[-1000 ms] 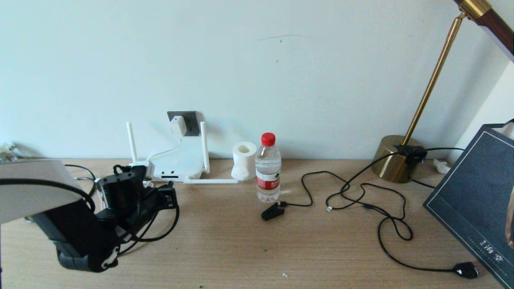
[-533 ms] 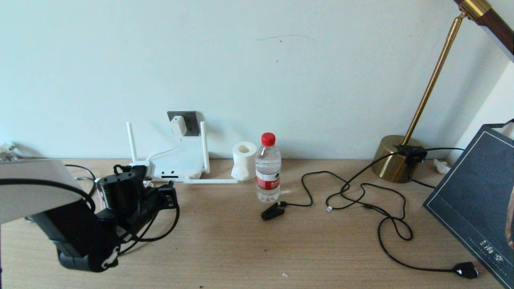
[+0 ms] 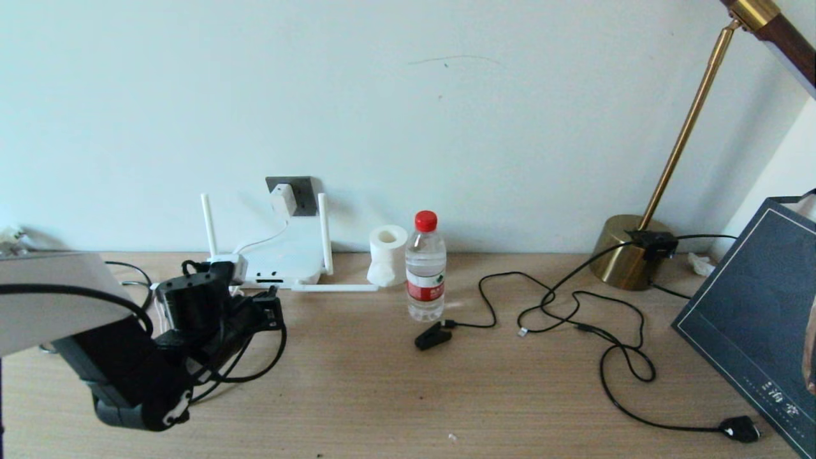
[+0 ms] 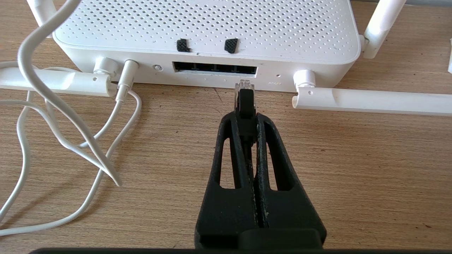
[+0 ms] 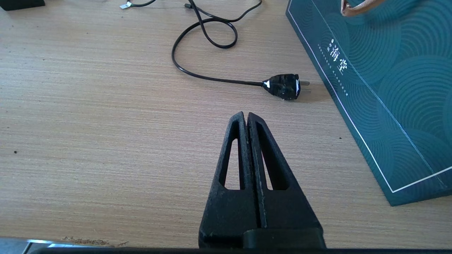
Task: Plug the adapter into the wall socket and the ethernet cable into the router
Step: Align cable and router interface
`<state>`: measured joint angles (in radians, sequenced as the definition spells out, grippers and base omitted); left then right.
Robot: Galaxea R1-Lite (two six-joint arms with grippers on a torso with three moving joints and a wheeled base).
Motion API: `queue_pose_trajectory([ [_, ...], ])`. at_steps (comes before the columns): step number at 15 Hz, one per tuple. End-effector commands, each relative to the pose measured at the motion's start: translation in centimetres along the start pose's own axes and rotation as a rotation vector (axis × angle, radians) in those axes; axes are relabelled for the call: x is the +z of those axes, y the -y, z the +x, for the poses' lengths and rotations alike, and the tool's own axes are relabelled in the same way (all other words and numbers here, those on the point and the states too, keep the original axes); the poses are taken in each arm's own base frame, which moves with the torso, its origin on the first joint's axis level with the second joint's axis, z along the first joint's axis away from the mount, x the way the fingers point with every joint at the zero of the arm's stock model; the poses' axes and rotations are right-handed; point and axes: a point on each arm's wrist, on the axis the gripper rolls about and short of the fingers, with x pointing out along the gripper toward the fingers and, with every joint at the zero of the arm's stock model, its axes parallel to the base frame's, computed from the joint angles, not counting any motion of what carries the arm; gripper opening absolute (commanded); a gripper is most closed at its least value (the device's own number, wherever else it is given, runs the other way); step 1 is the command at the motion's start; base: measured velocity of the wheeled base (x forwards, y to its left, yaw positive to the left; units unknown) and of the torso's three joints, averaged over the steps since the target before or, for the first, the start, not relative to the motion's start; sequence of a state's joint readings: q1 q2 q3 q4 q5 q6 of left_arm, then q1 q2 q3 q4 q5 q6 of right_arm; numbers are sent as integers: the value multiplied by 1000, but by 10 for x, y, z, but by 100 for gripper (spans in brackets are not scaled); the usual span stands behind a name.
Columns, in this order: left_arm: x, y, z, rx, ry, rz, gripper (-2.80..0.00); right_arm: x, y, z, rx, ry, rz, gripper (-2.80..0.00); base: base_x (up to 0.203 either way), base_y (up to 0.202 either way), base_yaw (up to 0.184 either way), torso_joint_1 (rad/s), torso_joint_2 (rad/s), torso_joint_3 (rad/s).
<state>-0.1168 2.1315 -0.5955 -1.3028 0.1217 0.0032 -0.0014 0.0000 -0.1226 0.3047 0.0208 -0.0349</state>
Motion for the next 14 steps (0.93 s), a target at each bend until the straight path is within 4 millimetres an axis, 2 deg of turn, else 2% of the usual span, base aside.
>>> queue_pose_trajectory([
  [1, 1, 0, 0, 1, 9, -1, -280, 0, 0, 0, 0, -3, 0, -280, 0, 0, 0, 0, 0, 0],
  [14, 5, 0, 3, 3, 25, -3, -280, 0, 0, 0, 1, -2, 1, -280, 0, 0, 0, 0, 0, 0],
])
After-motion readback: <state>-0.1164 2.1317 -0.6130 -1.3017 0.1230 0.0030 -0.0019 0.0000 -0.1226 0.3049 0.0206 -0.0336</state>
